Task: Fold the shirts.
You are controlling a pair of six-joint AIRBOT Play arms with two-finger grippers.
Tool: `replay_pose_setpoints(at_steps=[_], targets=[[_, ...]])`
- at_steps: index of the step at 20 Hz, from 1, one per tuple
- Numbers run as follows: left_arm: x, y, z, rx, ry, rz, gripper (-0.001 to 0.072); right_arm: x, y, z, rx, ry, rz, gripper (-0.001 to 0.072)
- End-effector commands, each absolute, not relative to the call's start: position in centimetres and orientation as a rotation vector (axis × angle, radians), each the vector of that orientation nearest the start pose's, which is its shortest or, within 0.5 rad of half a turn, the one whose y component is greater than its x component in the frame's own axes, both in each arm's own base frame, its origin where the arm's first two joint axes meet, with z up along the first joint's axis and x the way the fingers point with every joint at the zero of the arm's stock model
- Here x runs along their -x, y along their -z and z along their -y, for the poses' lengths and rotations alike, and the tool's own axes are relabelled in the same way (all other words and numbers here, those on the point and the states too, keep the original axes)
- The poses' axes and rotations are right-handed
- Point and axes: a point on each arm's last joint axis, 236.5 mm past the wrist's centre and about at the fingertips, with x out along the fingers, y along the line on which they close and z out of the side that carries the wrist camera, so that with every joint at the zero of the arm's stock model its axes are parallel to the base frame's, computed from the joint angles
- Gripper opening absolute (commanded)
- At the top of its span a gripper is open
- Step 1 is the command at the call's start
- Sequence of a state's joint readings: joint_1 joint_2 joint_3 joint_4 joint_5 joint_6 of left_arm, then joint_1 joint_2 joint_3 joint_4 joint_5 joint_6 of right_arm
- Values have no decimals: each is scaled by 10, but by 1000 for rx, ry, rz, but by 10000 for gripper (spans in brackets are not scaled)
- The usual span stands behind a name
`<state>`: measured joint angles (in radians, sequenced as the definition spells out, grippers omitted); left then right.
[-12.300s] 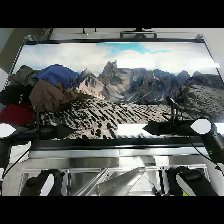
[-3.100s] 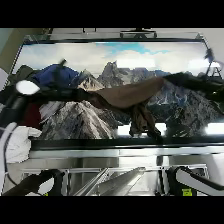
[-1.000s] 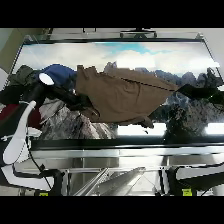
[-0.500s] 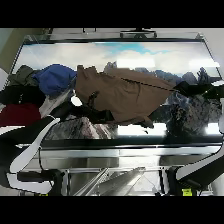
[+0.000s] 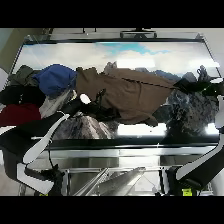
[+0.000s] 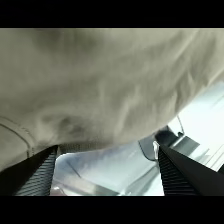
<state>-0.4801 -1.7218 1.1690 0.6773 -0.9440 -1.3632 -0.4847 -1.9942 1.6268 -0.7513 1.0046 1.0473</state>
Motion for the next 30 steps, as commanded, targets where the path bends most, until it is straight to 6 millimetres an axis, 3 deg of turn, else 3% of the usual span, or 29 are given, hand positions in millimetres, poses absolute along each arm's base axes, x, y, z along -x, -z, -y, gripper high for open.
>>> replay_pose_setpoints(at_steps=[1,2,3,5,6,7,9,10,12,15,18,21,24,26,28,30], targets=[[-335,103,328,438,692,-1526,518,-545,98,116,-679,-173,-1004,455],[-337,106,326,443,688,-1534,344,-544,102,111,-707,-190,-1014,320],[-341,106,324,450,687,-1537,229,-542,105,104,-736,-209,-1024,259],[-350,98,325,452,710,-1538,1,-544,103,92,-810,-251,-1015,241],[-356,91,326,453,723,-1527,7,-547,96,87,-835,-274,-994,199],[-366,83,326,450,734,-1503,7,-550,90,83,-854,-300,-975,104],[-386,64,326,445,750,-1443,8,-555,79,78,-901,-323,-944,72],[-395,53,326,447,759,-1414,7,-555,75,74,-924,-338,-941,17],[-413,33,321,451,773,-1369,7,-551,69,70,-944,-361,-951,16],[-434,14,290,394,760,-1341,7,-529,51,60,-959,-461,-1002,16],[-450,0,252,390,730,-1335,7,-488,35,55,-993,-579,-1047,17],[-449,-12,216,408,730,-1379,8,-440,30,48,-1110,-575,-993,18],[-427,-18,187,414,764,-1489,8,-374,30,3,-1257,-531,-950,28],[-405,-21,172,422,793,-1584,8,-334,47,-28,-1296,-414,-970,131],[-392,-24,162,427,812,-1638,8,-303,61,-47,-1286,-338,-996,166],[-389,-25,161,425,819,-1651,8,-287,58,-58,-1238,-363,-1007,272]])
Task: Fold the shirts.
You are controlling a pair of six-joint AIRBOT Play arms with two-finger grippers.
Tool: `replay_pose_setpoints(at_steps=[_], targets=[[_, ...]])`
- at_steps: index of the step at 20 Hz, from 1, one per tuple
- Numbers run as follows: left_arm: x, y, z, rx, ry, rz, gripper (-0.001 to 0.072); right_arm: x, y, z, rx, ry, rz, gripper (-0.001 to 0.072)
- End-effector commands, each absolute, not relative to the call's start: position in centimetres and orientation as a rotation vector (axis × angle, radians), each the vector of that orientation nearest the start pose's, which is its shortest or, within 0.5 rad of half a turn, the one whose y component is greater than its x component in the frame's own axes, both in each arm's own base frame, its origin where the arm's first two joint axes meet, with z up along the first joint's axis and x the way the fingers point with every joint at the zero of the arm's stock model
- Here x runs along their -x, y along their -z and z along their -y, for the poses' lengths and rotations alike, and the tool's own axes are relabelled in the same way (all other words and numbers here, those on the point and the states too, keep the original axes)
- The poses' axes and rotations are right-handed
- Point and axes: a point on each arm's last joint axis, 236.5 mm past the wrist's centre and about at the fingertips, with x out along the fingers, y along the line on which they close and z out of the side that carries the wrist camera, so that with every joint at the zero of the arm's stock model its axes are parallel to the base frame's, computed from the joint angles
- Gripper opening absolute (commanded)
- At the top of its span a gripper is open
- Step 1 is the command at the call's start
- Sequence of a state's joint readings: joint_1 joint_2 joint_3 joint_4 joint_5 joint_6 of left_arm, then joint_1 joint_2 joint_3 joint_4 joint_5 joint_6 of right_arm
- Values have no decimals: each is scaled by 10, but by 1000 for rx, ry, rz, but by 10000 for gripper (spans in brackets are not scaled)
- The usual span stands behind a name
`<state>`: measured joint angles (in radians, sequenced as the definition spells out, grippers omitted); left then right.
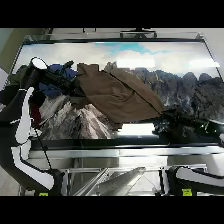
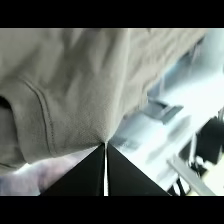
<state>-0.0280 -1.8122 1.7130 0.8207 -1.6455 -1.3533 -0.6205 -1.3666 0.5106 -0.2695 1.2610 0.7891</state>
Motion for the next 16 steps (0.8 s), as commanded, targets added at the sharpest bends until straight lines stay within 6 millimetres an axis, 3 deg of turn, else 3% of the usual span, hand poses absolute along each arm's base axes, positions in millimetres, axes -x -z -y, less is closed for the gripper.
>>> replay_pose_setpoints(at_steps=[1,2,3,4,5,11,12,13,14,16], targets=[[-389,-25,162,412,832,-1643,7,-284,51,-61,-1215,-390,-1007,277],[-389,-25,161,394,849,-1632,7,-284,43,-63,-1205,-412,-991,297],[-389,-21,158,378,835,-1640,6,-286,36,-62,-1185,-431,-971,409],[-385,-17,151,348,812,-1665,6,-290,29,-61,-1140,-463,-948,614],[-380,-13,144,321,788,-1691,6,-292,22,-60,-1096,-495,-933,709],[-344,12,122,317,608,-1590,9,-332,-23,-34,-983,-523,-831,708],[-339,16,122,328,581,-1567,46,-334,-26,-33,-974,-524,-823,708],[-334,21,121,336,559,-1548,270,-335,-28,-32,-969,-524,-819,709],[-328,25,122,337,547,-1539,334,-337,-27,-30,-966,-512,-816,708],[-316,34,124,338,532,-1541,334,-343,-21,-21,-958,-464,-805,707]])
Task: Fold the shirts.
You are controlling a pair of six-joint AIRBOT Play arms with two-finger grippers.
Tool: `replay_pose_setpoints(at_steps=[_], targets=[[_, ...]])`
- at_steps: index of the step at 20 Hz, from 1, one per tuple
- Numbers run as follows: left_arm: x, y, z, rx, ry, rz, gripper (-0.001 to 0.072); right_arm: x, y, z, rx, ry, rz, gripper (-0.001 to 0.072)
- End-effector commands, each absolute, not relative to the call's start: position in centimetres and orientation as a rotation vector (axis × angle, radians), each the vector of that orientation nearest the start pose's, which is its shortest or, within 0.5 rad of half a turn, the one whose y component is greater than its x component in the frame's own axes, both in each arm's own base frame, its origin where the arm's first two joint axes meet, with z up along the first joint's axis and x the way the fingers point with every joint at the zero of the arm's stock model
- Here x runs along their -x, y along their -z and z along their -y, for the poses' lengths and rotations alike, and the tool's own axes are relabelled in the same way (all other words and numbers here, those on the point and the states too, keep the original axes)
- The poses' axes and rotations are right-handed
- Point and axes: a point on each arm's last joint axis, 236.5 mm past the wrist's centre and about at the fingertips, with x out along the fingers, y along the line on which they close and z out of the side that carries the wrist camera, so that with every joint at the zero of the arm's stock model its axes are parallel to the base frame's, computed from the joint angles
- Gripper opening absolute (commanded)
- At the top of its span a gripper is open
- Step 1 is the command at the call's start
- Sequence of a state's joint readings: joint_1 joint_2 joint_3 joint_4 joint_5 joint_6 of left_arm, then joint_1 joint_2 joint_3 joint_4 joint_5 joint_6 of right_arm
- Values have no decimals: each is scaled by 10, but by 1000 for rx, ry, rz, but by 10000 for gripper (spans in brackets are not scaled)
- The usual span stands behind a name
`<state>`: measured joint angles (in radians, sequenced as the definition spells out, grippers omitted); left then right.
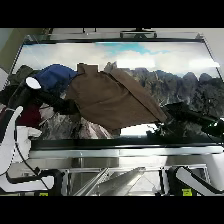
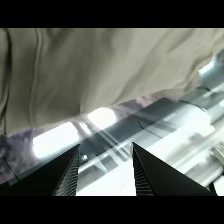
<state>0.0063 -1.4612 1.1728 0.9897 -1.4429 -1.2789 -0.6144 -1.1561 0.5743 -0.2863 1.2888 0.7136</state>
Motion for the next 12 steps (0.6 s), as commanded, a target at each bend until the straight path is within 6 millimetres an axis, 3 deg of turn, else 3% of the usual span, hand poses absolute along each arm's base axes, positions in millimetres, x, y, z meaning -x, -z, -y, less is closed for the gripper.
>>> replay_pose_setpoints(at_steps=[1,4,6,12], targets=[[-308,38,124,346,529,-1556,334,-349,-18,-14,-946,-432,-799,707],[-279,52,126,399,501,-1615,334,-357,8,14,-846,-351,-930,706],[-272,60,137,484,486,-1579,334,-365,26,33,-821,-318,-1021,706],[-296,79,190,661,482,-1315,334,-389,48,39,-791,-421,-1089,705]])
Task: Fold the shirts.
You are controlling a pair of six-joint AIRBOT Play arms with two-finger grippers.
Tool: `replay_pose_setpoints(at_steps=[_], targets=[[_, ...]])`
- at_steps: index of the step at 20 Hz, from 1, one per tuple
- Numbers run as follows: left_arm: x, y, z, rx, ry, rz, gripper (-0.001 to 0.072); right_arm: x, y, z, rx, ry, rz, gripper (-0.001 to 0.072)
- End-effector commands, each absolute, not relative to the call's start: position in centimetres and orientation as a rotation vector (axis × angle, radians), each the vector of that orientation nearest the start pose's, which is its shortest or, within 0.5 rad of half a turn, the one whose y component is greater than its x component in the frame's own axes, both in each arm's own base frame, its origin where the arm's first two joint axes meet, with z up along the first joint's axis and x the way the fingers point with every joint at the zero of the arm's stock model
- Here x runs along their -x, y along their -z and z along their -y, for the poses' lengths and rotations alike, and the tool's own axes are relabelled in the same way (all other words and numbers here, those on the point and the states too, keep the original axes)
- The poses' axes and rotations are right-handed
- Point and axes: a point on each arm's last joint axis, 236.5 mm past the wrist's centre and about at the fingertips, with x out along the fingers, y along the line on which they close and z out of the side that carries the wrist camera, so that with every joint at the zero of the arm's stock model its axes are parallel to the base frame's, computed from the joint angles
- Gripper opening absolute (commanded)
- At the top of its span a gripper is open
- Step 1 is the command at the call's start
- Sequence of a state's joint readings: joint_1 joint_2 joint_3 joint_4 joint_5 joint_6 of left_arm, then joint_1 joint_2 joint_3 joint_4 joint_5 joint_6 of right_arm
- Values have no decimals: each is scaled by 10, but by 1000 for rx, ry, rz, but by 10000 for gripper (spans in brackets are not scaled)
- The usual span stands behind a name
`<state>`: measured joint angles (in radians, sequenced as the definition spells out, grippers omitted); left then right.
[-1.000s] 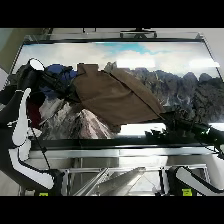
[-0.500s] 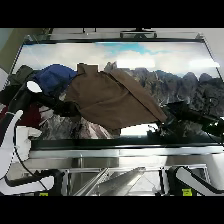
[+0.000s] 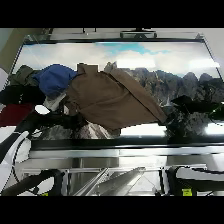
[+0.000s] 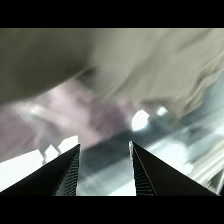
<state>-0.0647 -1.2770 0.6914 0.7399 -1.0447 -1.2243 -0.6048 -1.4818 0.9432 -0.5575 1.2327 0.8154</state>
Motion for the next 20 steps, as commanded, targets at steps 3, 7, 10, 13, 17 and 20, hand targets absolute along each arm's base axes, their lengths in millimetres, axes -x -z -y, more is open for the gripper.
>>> replay_pose_setpoints(at_steps=[3,7,10,13,17,20], targets=[[-294,92,207,573,471,-1273,334,-383,75,33,-718,-446,-1194,704],[-297,93,227,504,478,-1210,334,-372,98,6,-631,-512,-1308,693],[-294,93,233,494,491,-1213,334,-361,107,-16,-565,-550,-1391,520],[-297,93,231,493,480,-1200,334,-356,105,-36,-537,-603,-1423,498],[-289,118,229,494,455,-1274,334,-353,105,-50,-516,-637,-1440,498],[-299,116,229,510,443,-1268,334,-352,104,-50,-532,-632,-1449,497]])
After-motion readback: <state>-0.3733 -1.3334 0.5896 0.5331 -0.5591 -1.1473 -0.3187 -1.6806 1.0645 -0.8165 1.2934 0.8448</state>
